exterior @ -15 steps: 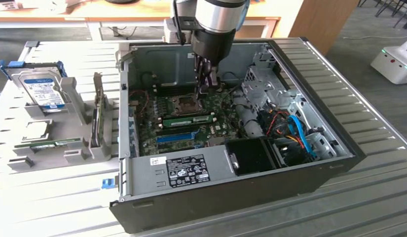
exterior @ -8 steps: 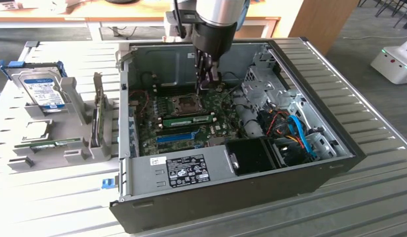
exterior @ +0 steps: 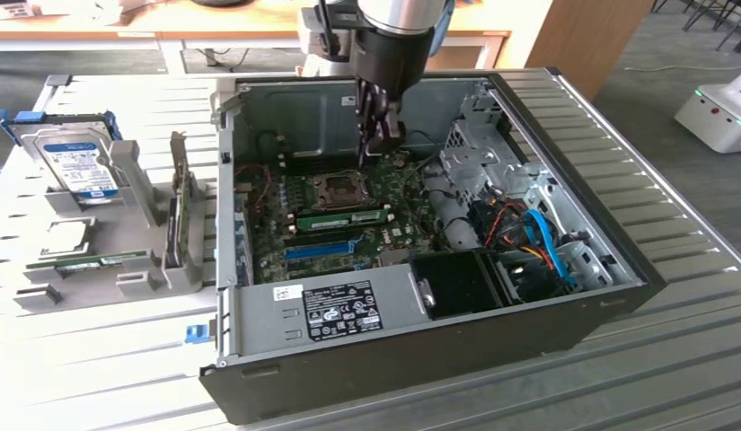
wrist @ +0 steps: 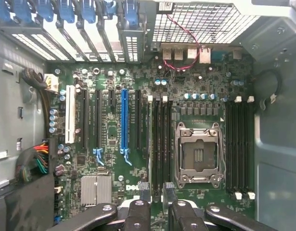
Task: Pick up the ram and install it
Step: 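Insert the ram into the slot, then press down the ram until it locks into place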
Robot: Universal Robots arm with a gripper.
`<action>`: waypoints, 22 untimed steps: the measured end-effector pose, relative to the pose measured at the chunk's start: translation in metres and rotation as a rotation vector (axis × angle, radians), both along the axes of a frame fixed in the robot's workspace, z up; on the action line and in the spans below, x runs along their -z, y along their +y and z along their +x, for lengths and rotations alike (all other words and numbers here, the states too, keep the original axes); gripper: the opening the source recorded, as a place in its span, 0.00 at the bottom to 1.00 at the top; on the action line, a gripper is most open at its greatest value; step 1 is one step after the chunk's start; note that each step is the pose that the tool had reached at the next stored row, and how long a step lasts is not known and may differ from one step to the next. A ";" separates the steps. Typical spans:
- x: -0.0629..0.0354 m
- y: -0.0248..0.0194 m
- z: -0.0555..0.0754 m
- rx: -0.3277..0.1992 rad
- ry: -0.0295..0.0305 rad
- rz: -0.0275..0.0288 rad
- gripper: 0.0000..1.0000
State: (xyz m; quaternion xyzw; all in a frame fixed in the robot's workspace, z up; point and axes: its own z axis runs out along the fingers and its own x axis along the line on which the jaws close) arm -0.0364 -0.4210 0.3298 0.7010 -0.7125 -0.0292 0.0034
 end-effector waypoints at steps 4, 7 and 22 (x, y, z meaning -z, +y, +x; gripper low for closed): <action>-0.0032 0.0000 0.000 0.000 0.0000 -0.0012 0.25; -0.0039 0.0000 0.000 0.000 -0.0001 -0.0010 0.25; -0.0040 0.0000 0.000 0.000 0.0000 -0.0012 0.17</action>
